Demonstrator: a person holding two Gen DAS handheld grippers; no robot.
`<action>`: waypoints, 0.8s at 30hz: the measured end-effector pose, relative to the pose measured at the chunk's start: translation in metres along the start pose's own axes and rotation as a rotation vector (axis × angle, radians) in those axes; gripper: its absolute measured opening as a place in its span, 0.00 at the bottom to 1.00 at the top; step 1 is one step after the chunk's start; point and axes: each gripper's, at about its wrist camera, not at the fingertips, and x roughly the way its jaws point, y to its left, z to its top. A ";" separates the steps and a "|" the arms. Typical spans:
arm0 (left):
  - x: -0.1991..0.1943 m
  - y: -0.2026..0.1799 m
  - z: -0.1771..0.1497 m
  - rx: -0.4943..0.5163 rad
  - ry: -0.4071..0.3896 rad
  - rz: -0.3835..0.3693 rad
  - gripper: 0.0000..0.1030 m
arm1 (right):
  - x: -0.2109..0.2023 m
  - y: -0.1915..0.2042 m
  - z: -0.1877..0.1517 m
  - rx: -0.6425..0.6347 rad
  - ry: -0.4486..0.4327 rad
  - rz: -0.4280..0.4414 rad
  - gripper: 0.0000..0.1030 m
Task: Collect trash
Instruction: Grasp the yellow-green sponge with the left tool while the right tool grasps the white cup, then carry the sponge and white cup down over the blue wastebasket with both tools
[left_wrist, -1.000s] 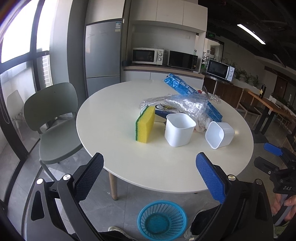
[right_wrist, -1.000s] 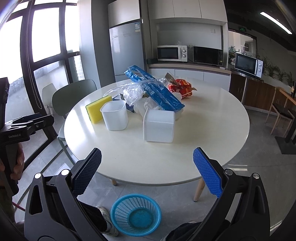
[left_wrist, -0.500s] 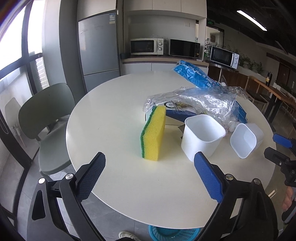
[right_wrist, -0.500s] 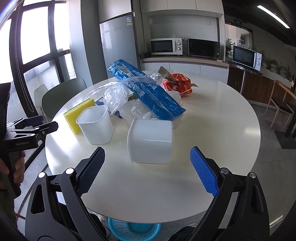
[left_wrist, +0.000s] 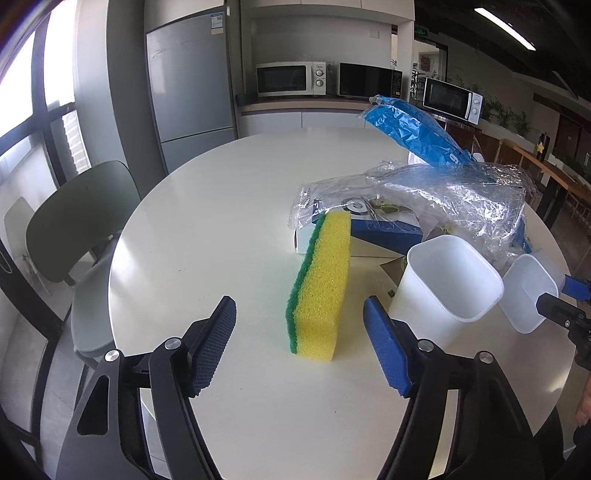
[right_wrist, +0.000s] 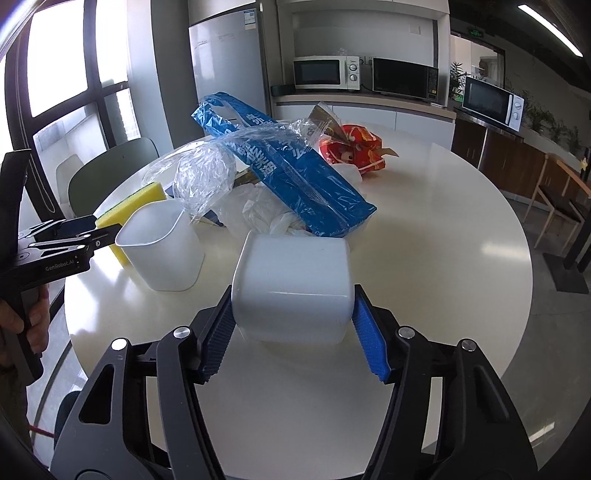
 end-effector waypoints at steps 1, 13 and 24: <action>0.002 0.001 0.001 -0.004 0.005 -0.006 0.55 | 0.000 0.000 0.000 -0.002 0.002 0.002 0.56; -0.020 0.004 -0.005 -0.042 0.019 -0.054 0.25 | -0.028 0.000 -0.006 -0.001 -0.030 0.028 0.56; -0.063 0.009 -0.023 -0.089 0.038 -0.093 0.24 | -0.066 -0.001 -0.023 -0.009 -0.062 0.040 0.56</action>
